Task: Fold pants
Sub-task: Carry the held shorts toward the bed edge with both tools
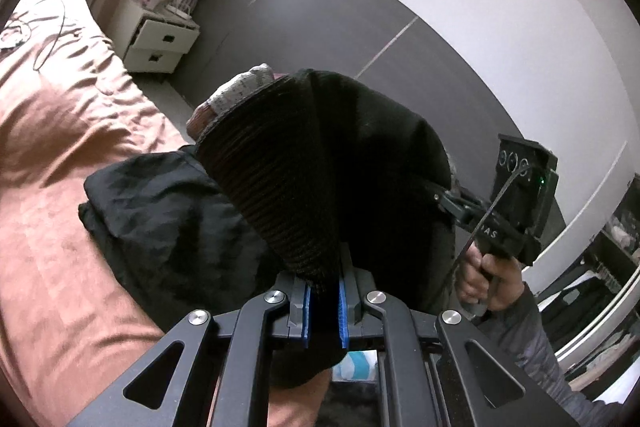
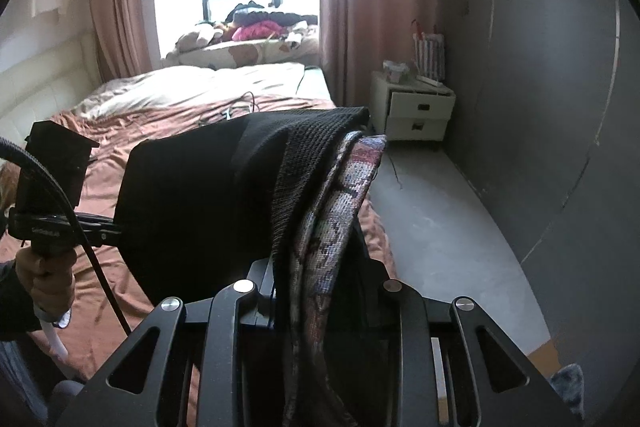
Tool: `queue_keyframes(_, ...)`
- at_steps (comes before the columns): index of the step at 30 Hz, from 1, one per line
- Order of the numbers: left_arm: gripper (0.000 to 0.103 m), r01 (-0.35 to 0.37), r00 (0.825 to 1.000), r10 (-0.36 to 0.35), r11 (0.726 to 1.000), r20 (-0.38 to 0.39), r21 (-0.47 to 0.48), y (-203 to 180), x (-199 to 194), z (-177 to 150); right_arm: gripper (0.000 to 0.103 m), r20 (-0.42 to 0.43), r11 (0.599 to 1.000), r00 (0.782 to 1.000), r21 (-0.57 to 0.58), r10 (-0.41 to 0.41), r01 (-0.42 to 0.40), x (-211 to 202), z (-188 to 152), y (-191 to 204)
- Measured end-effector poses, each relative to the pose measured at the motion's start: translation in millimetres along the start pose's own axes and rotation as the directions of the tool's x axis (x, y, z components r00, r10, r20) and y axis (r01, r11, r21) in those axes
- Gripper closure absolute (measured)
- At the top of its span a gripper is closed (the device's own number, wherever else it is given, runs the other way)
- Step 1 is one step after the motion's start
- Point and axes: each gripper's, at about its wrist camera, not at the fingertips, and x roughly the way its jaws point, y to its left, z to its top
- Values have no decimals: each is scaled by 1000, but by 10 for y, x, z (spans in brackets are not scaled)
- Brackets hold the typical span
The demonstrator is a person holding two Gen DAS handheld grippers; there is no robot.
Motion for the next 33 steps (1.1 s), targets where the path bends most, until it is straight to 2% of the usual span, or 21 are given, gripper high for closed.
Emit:
queue_keyframes(6,92,4,999,-2,999,33,-48,351,-40,66,79,-30,998,998,-33,50,-51,153,215,146)
queue_keyframes(12,92,-35,999,38,995,28,-90,675,-36,93,79,-85,991,989,-42,124,-128,352,341,354)
queue_keyframes(17,92,-75,997,77,990,10,-119,947,97,164,78,-131,991,983,-16,130,-133,492,359,254)
queue_keyframes(20,92,-95,995,93,984,-19,-154,1122,229,174,64,-185,995,977,35,102,-97,608,351,39)
queue_keyframes(22,92,-146,989,140,973,-49,-176,1245,347,157,41,-258,1000,966,21,1,5,772,382,-87)
queue_keyframes(24,92,-174,984,162,966,-77,-192,1360,439,127,37,-318,996,944,9,-85,93,818,369,-204)
queue_keyframes(26,92,-162,985,145,964,-93,-211,1434,477,111,37,-325,988,936,24,-134,150,715,391,-305)
queue_keyframes(28,90,-169,984,151,961,-98,-219,1481,487,125,37,-290,983,945,54,-153,175,501,442,-351)
queue_keyframes(31,84,-163,985,146,958,-88,-235,1522,435,122,37,-232,983,964,104,-127,155,100,444,-291)
queue_keyframes(33,80,-171,984,156,955,-83,-241,1540,415,138,37,-203,985,976,133,-81,110,-212,362,-222)
